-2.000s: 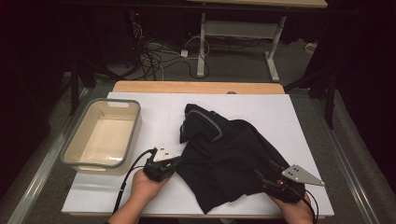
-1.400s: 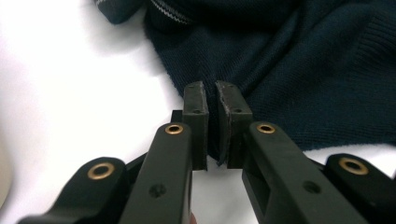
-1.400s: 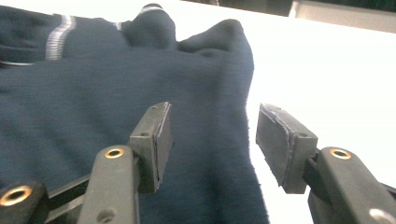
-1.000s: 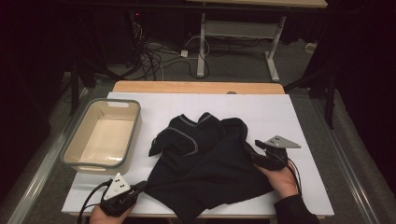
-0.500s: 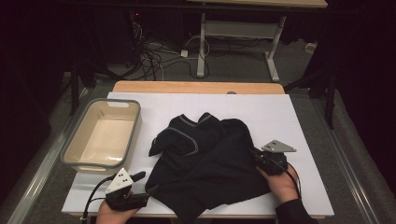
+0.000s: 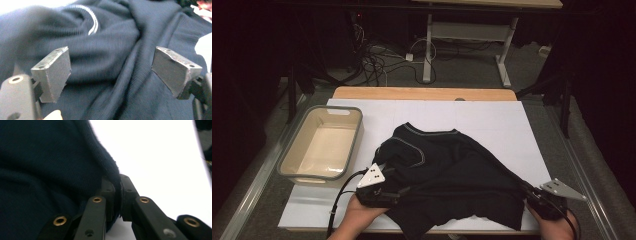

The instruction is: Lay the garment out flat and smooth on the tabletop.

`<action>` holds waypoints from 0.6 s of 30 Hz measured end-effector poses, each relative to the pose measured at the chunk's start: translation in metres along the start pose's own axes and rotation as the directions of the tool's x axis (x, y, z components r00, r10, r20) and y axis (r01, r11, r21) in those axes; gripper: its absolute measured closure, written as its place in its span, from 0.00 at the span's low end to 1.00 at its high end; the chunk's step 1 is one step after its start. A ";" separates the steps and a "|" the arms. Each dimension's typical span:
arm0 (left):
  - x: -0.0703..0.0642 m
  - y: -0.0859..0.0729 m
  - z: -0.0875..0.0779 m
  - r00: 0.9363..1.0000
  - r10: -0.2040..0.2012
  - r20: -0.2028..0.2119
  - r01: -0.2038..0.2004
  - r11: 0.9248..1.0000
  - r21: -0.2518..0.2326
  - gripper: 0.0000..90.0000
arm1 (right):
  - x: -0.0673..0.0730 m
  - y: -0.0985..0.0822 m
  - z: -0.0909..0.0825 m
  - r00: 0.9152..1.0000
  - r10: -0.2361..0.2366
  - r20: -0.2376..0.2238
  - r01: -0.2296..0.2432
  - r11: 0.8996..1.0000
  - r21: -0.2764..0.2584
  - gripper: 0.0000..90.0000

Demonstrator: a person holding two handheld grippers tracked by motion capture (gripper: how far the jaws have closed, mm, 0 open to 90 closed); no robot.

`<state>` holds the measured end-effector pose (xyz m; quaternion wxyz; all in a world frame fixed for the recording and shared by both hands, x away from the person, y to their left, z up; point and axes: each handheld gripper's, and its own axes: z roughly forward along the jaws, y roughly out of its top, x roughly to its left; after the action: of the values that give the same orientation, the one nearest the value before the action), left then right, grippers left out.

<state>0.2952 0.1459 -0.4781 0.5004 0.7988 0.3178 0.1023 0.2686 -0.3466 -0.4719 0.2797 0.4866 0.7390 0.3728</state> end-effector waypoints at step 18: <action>0.019 0.005 0.007 0.983 0.028 -0.184 -0.006 0.993 0.122 0.36 | -0.012 -0.027 -0.040 0.998 0.052 0.016 -0.052 0.999 -0.005 0.67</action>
<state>0.3155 0.1504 -0.4799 0.4186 0.8173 0.3616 0.1611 0.2282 -0.3758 -0.4708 0.2769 0.5082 0.7228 0.3775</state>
